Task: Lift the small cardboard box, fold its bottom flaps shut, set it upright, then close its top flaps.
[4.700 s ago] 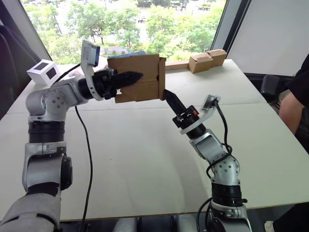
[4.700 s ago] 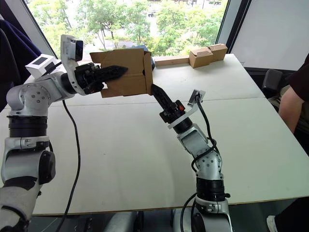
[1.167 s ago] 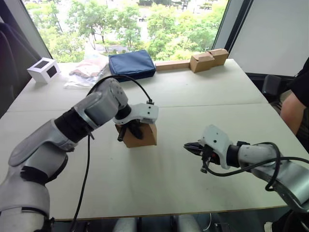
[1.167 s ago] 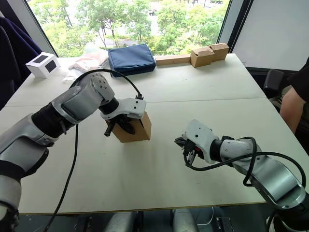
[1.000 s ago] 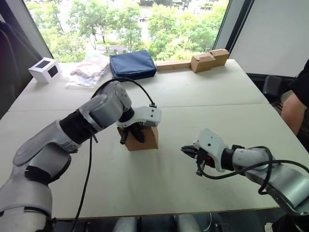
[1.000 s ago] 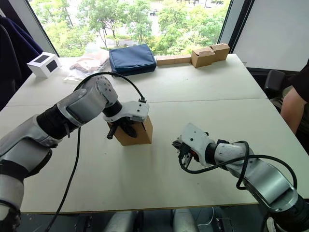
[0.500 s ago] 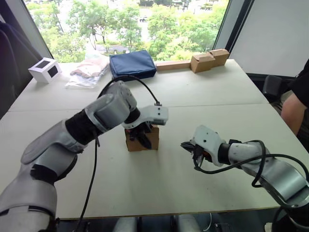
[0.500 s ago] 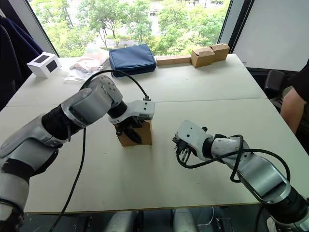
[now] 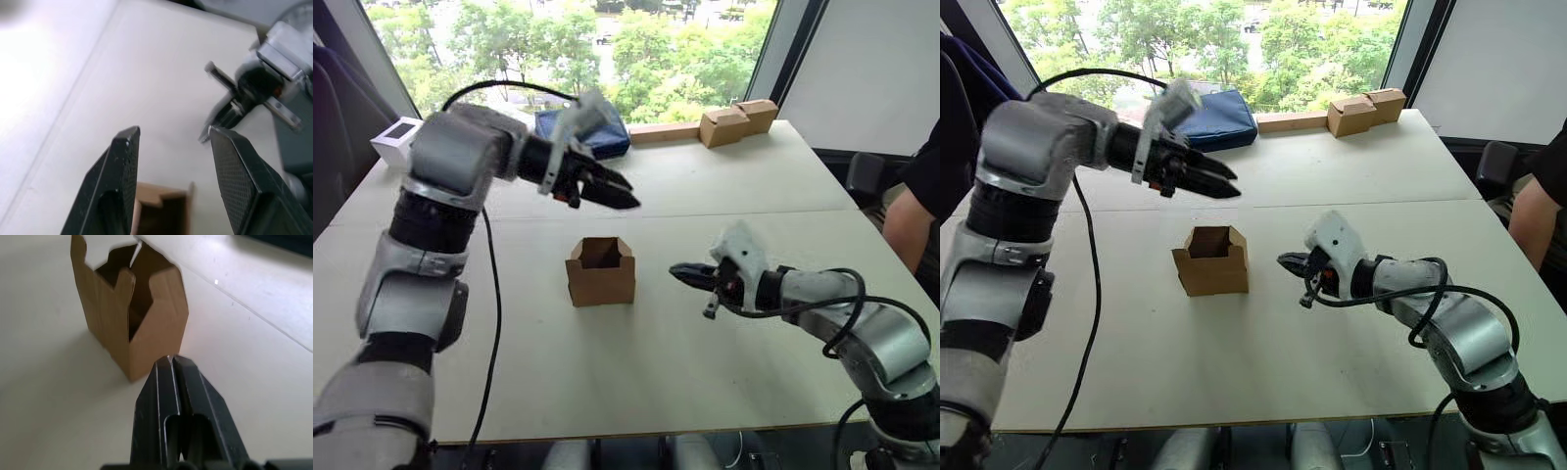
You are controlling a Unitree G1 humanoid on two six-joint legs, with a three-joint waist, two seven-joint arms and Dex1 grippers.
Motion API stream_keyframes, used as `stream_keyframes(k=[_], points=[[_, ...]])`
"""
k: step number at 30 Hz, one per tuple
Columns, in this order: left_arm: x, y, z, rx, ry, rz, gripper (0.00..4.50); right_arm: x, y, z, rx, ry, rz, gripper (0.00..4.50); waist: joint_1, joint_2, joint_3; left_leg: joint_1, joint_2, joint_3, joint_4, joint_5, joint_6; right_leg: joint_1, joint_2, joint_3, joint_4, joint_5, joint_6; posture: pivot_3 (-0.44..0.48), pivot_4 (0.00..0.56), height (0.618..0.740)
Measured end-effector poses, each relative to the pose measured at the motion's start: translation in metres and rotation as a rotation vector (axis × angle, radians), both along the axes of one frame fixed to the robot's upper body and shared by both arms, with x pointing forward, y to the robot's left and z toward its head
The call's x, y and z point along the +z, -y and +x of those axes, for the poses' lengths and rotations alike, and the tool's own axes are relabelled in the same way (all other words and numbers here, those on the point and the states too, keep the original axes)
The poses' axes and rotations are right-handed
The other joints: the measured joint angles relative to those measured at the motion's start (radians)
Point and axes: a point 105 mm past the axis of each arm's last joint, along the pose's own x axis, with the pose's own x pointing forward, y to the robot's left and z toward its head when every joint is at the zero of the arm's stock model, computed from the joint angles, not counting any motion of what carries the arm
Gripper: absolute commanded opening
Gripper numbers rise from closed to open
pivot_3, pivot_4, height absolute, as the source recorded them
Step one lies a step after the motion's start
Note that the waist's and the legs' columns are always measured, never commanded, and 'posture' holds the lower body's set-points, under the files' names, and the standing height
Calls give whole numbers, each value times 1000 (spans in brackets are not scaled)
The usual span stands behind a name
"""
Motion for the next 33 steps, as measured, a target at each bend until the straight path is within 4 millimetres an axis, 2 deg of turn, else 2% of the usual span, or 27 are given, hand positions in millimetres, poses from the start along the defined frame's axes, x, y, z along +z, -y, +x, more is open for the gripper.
stream_keyframes(k=[2,5,8,11,16,19,22,26,30,33], points=[[-9,-24,4,132,13,-94,2270,2,9,6,-38,-15,37,0,1,0,0,0,-1,0,0,1,-2,0,-2,0,1,0,0,0,150,740],[-24,-44,0,217,-27,-155,2270,-2,13,10,-50,-33,48,0,1,0,0,0,-2,0,0,2,-3,0,-3,0,1,0,0,0,150,740],[-59,-70,-10,331,-81,-146,2270,-4,10,13,-43,-44,82,0,0,0,0,1,-2,0,-1,2,-3,0,-4,0,1,0,0,0,150,740],[-100,-85,-27,390,-176,-129,2270,-9,3,15,-19,-39,81,0,1,0,0,0,-2,0,-1,2,-3,0,-4,0,1,0,0,0,150,740],[-114,-85,-45,379,-187,-136,2270,-23,-7,13,24,-61,61,0,15,0,-1,1,-4,0,-1,2,-4,1,-6,0,1,0,0,0,150,740],[-133,-90,-51,411,-215,-128,2270,-31,-5,13,20,-76,51,0,17,0,-1,2,-4,0,-1,2,-4,2,-6,0,1,0,0,0,150,740],[-148,-95,-55,430,-239,-119,1597,-35,-5,13,24,-82,44,0,17,0,-1,2,-4,0,-1,2,-4,2,-6,0,0,0,0,0,150,740],[-149,-94,-54,413,-235,-141,35,-33,-8,15,43,-75,46,0,19,0,-1,2,-4,0,-1,2,-4,2,-7,0,0,0,0,0,150,740],[-146,-83,-46,348,-214,-150,35,-21,-17,26,70,-39,77,0,19,0,-1,2,-4,0,-1,2,-4,2,-6,-1,0,0,0,0,150,740],[-146,-73,-37,288,-208,-143,35,-20,-26,32,104,-33,91,0,18,0,-1,3,-4,0,-2,2,-4,2,-5,-1,0,0,0,0,150,740]])
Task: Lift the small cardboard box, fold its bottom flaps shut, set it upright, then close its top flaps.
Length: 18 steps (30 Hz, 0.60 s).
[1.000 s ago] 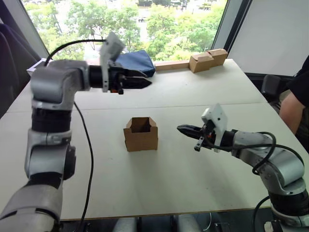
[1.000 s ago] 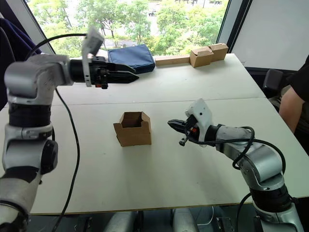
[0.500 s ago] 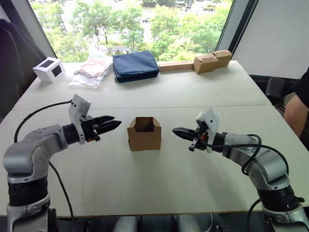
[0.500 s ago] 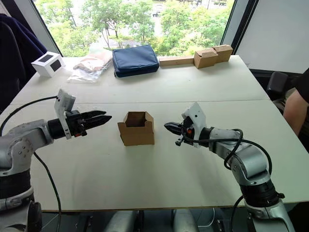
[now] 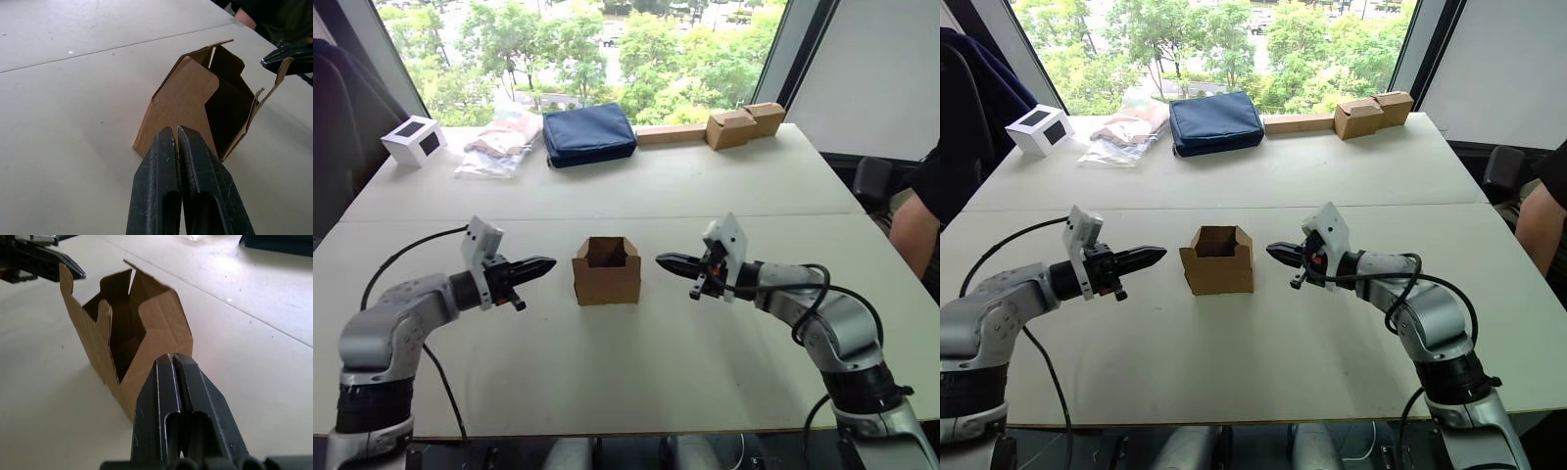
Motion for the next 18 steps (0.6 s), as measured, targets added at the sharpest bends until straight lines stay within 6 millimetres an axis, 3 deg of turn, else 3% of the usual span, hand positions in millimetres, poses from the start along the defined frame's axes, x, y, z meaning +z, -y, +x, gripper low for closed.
stream_keyframes(k=[11,18], points=[[-1,21,21,-118,39,60,35,-10,-26,13,84,20,-14,0,-18,0,0,0,0,0,0,0,0,0,1,0,0,0,0,0,150,740],[-11,28,24,-168,70,139,35,-21,-34,20,86,20,-32,0,-18,0,0,0,0,0,0,0,0,-1,1,0,1,0,0,0,150,740]])
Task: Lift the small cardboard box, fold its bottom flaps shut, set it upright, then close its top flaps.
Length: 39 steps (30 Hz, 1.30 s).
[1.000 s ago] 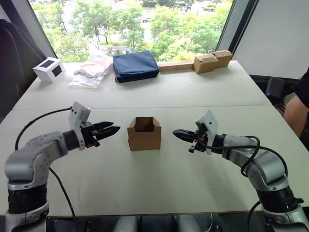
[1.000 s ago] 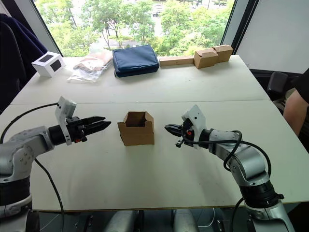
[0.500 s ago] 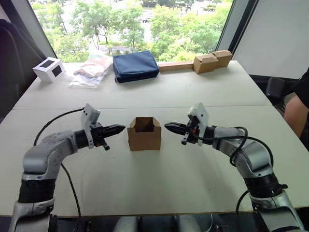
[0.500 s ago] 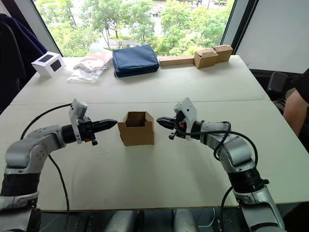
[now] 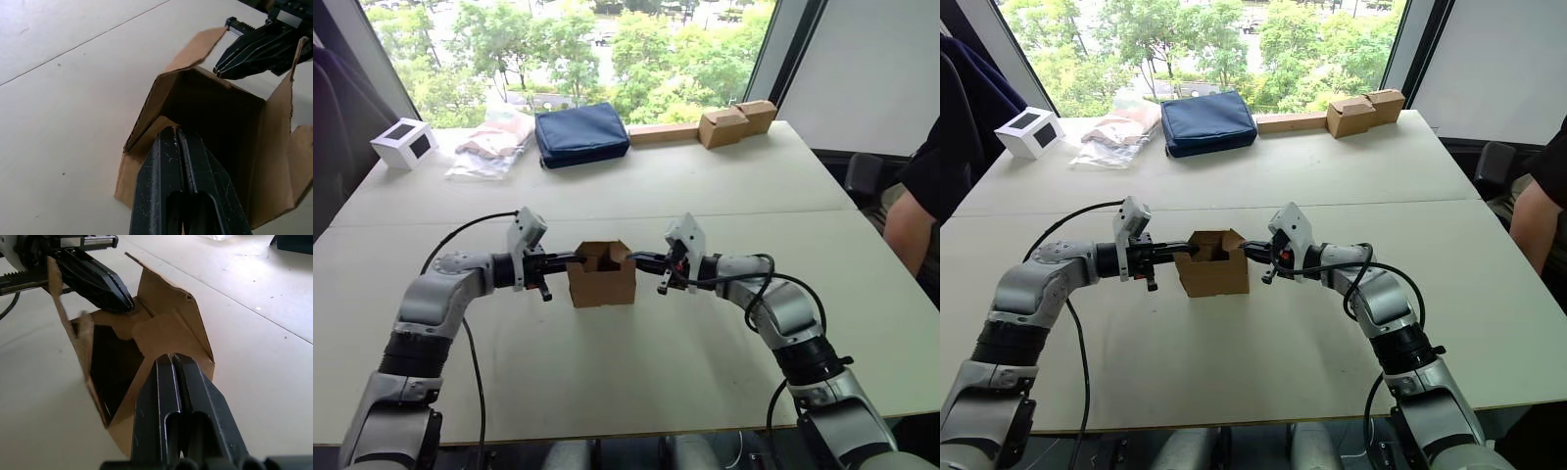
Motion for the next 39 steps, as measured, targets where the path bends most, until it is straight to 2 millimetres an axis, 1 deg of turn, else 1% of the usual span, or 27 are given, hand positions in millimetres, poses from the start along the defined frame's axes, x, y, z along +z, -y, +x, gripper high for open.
stream_keyframes(k=[7,15,19,20,22,24,26,27,28,29,30,31,32,33,34,37,39], points=[[-1,4,4,-24,37,38,35,-3,-9,1,40,34,-46,0,-1,0,0,1,0,0,0,0,0,1,0,0,0,0,0,0,150,740],[-2,6,5,-30,52,35,35,-4,-10,3,47,48,-66,0,-1,0,0,5,0,0,0,0,1,4,0,0,0,0,0,0,150,740],[1,3,5,-23,31,-5,35,-1,-7,4,41,24,-30,0,-1,0,0,4,0,0,0,0,1,4,0,0,0,0,0,0,150,740],[4,0,6,-12,28,-22,35,2,-5,4,36,20,-14,0,-1,0,0,4,0,0,0,0,1,3,0,0,0,0,0,0,150,740],[19,-8,11,16,31,-64,35,9,3,7,16,3,34,0,0,0,0,4,0,0,0,0,1,3,0,0,0,0,0,0,150,740],[43,-17,18,38,55,-111,35,22,10,10,-7,-3,82,0,0,0,0,3,0,0,0,0,1,2,0,0,0,0,0,0,150,740],[64,-27,26,62,103,-129,35,41,20,12,-38,10,137,0,1,0,0,3,-1,0,-1,0,1,2,0,0,0,0,0,0,150,740],[69,-33,30,81,118,-124,35,53,23,11,-44,26,158,0,0,0,0,3,-1,0,-1,0,1,3,0,0,0,0,0,0,150,740],[68,-36,34,90,125,-114,35,62,27,8,-45,44,171,0,0,0,0,3,-1,0,-1,0,1,3,0,0,0,0,0,0,150,740],[64,-37,38,94,120,-101,35,67,28,3,-36,55,166,0,1,0,0,3,-1,0,-1,0,1,3,0,0,0,0,0,0,150,740],[56,-37,43,100,100,-82,35,72,27,-4,-14,71,154,0,2,0,0,3,-1,0,-2,0,1,3,0,0,0,0,0,0,150,740],[43,-37,47,100,66,-65,35,76,23,-15,25,88,138,0,1,0,0,3,-1,0,-1,-1,1,3,0,0,0,0,0,0,150,740],[34,-34,49,91,42,-53,35,75,20,-21,48,88,124,0,1,0,0,3,-1,0,-1,-1,1,3,0,0,0,0,0,0,150,740],[27,-32,50,80,24,-47,35,73,17,-27,72,81,107,0,0,0,0,3,-1,1,-1,-1,1,3,0,0,0,0,0,0,150,740],[21,-26,54,62,3,-50,35,65,16,-38,95,73,54,0,5,0,0,2,-1,0,-1,-1,2,3,0,-1,0,0,0,0,150,740],[12,-22,66,70,-19,-46,35,40,1,-67,193,18,-31,0,1,-1,0,1,-1,0,0,-1,2,2,0,-1,0,0,0,0,150,740],[9,-16,70,65,-10,-33,35,34,-7,-75,215,-1,-32,0,-2,-1,0,1,-1,1,0,-1,2,2,0,-1,0,0,0,0,150,740]])
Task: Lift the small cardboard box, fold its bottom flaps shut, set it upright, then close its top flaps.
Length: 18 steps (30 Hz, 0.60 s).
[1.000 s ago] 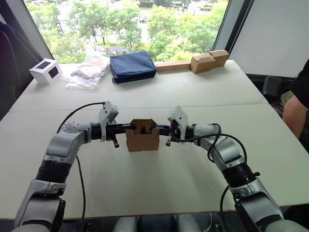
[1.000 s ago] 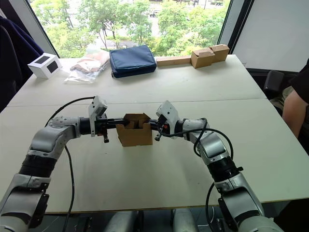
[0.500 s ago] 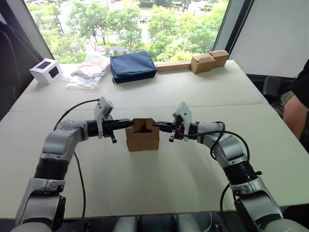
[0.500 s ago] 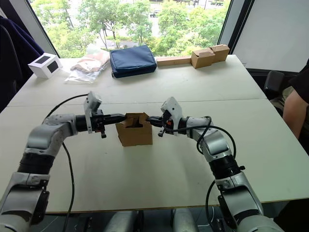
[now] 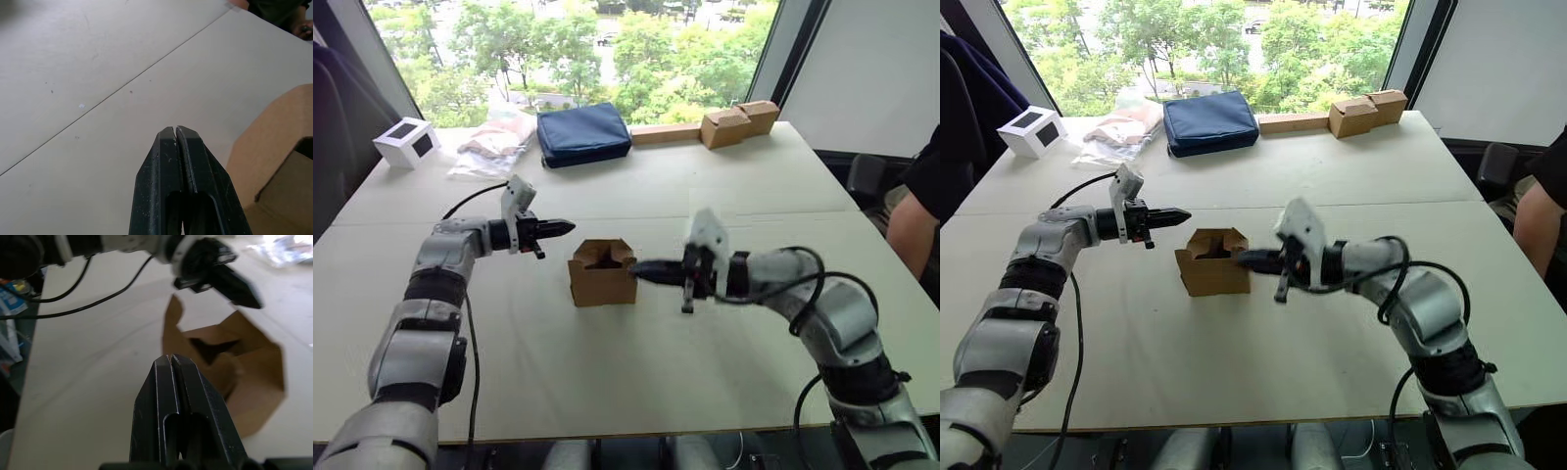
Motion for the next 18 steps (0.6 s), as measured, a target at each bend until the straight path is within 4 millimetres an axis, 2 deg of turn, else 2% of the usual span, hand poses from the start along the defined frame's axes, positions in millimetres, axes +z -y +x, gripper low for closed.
stream_keyframes(k=[4,7,18], points=[[-15,4,-4,-51,-43,30,35,1,-6,0,-29,29,1,0,-4,0,0,0,1,0,0,0,1,-1,1,0,0,0,0,0,150,740],[-28,11,-11,-117,-98,44,35,-6,-17,2,-39,58,-34,0,-1,0,0,-1,1,0,0,0,0,-1,1,0,0,0,0,0,150,740],[-30,18,-18,-186,-116,40,35,-23,-31,23,-53,122,-125,0,0,0,0,-1,0,0,0,0,0,-1,0,0,0,0,0,0,150,740]])
